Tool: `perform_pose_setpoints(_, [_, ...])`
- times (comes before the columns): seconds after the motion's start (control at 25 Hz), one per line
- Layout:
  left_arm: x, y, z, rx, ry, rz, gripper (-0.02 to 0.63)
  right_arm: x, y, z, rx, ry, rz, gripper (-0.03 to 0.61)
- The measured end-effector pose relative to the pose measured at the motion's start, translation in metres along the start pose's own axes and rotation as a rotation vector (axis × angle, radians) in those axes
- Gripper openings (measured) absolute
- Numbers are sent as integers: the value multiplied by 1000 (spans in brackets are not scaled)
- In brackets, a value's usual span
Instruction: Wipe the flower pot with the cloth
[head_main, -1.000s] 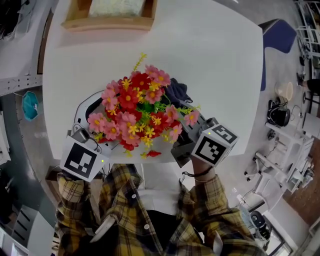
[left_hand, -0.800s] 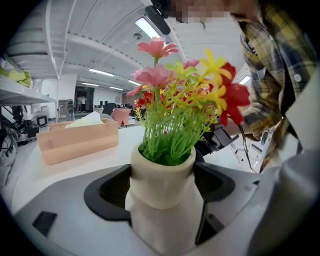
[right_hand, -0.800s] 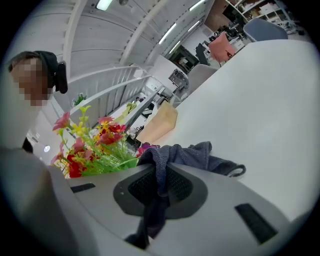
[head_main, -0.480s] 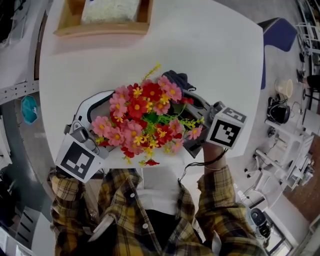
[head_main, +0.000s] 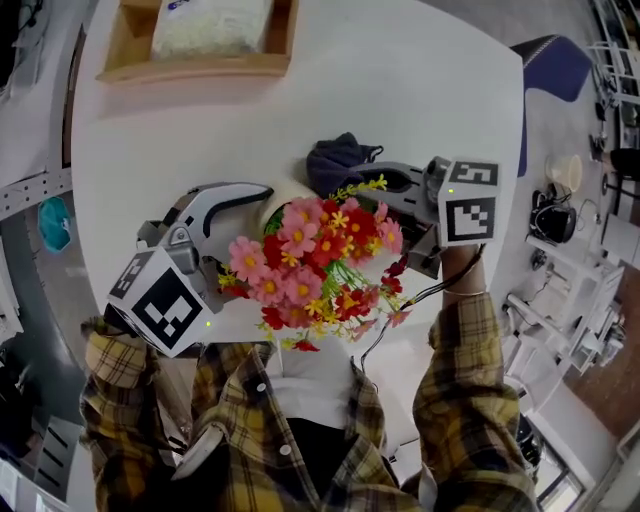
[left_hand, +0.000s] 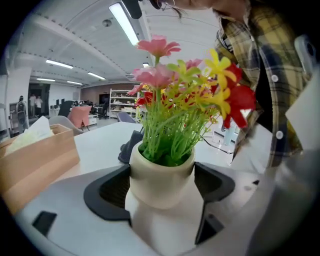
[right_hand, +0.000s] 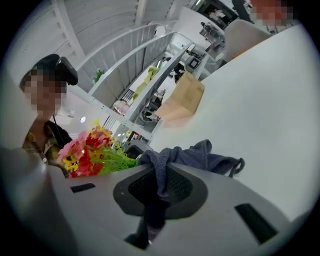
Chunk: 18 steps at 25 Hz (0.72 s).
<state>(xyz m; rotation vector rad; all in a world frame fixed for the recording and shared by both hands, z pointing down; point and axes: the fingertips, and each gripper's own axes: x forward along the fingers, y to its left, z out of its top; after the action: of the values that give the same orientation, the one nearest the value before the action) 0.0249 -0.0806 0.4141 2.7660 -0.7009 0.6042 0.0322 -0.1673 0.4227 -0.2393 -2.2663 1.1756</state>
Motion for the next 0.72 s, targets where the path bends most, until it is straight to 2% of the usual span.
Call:
perform_pose_setpoints(0.2, [2,-3,-5,54,47,-119,405,24,2,6,-53,119,32,11])
perform_pose_setpoints(0.32, [8,-5,-1,70,64,-151,406,25,4,8,-76,137,28,11])
perform_pose_setpoints(0.44, [9,-7,-2,50,70,-156,405,25,4,9,-79,122,22,11])
perform_pose_setpoints(0.56, [6,-6,-6,-17,47,-87,405,21,2,7,-57,80,16,11])
perform_pose_setpoints(0.72, [-11,-6,-21,-117,37,76,405,14,2,3,-27,20,-17,11])
